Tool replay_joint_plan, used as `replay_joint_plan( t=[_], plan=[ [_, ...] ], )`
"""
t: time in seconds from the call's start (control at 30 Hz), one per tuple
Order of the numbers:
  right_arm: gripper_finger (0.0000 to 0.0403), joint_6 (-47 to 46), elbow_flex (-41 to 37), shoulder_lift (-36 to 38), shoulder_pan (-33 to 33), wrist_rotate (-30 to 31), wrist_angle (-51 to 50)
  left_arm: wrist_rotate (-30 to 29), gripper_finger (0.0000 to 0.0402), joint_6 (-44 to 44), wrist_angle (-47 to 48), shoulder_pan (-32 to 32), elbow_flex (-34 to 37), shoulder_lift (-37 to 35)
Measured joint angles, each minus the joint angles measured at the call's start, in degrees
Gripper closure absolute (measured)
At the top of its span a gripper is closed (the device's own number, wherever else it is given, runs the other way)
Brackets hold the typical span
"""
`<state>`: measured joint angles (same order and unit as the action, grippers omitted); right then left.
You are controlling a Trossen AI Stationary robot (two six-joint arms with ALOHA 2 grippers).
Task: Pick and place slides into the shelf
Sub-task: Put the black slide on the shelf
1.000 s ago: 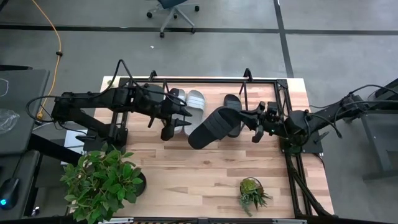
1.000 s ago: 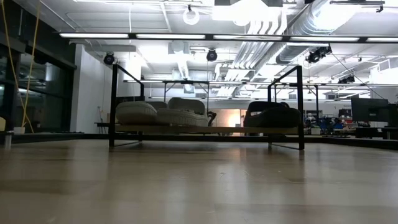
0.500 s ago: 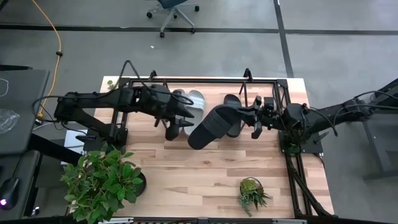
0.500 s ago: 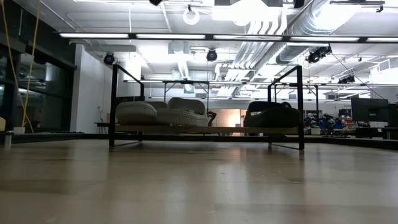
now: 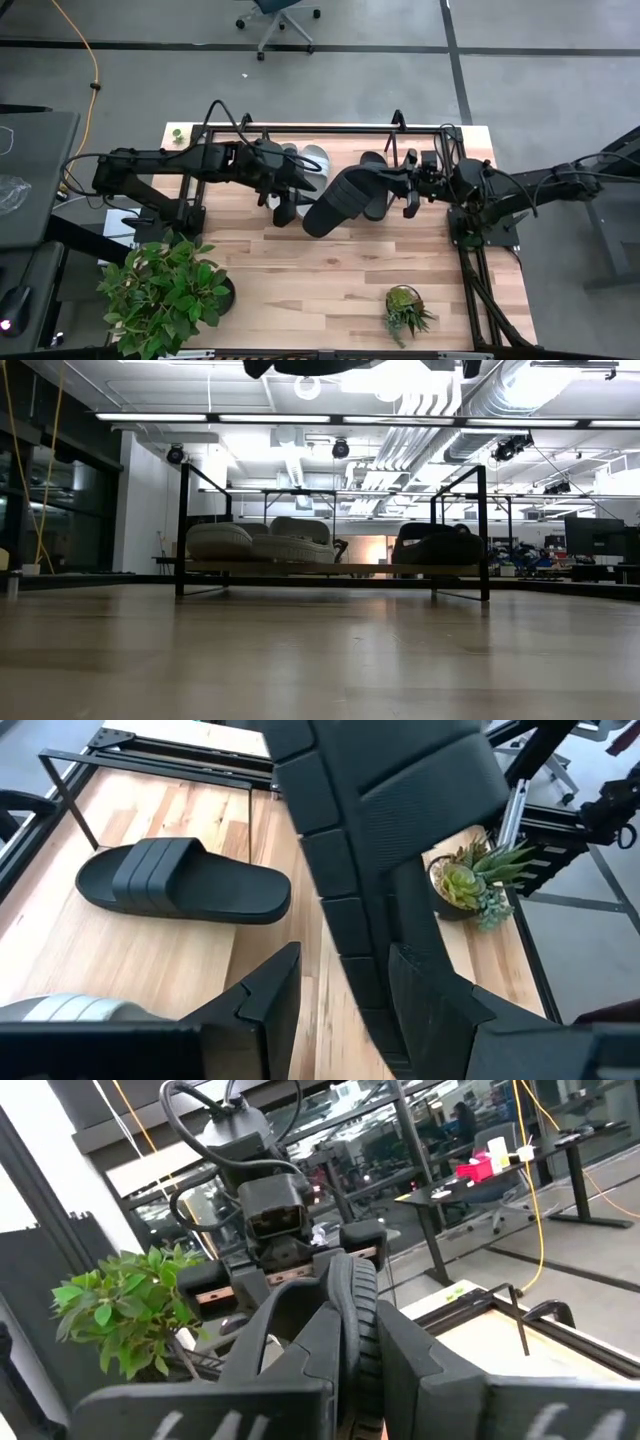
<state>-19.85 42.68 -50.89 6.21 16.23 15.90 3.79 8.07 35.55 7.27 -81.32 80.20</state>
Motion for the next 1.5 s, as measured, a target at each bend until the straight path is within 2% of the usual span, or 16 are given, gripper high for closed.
replay_joint_plan(
  t=[0.27, 0.43, 0.7, 0.93, 1.13, 1.27, 1.5],
  plan=[
    [0.0385, 0.5, 0.0, 0.0, -1.6, -2.7, 0.0, -0.3, 0.0251, 0.1, -0.9, 0.9, 0.0, 0.0],
    [0.0385, 1.1, 0.0, 0.0, -1.8, -3.0, 0.0, 0.8, 0.0212, 1.0, -1.9, 1.9, 0.0, 0.0],
    [0.0385, 2.5, 0.0, 0.0, -1.7, -3.2, 0.0, 6.3, 0.0151, 1.7, -2.0, 3.3, 0.0, 0.0],
    [0.0385, 4.2, 0.0, 0.0, -1.8, -2.9, 0.3, 7.6, 0.0122, 2.9, -2.8, 3.2, 0.0, 0.8],
    [0.0385, 5.4, 0.0, 0.0, -1.8, -2.9, 1.9, 11.3, 0.0117, 4.2, -3.7, 3.2, 0.0, 4.1],
    [0.0385, 5.4, 0.0, 0.0, -2.1, -3.0, 1.9, 13.4, 0.0121, 4.4, -7.6, 3.2, 0.0, 6.1],
    [0.0385, 5.4, 0.0, 0.0, -2.1, -3.2, 1.3, 14.1, 0.0149, 4.2, -12.2, 3.2, 0.0, 6.3]
  ],
)
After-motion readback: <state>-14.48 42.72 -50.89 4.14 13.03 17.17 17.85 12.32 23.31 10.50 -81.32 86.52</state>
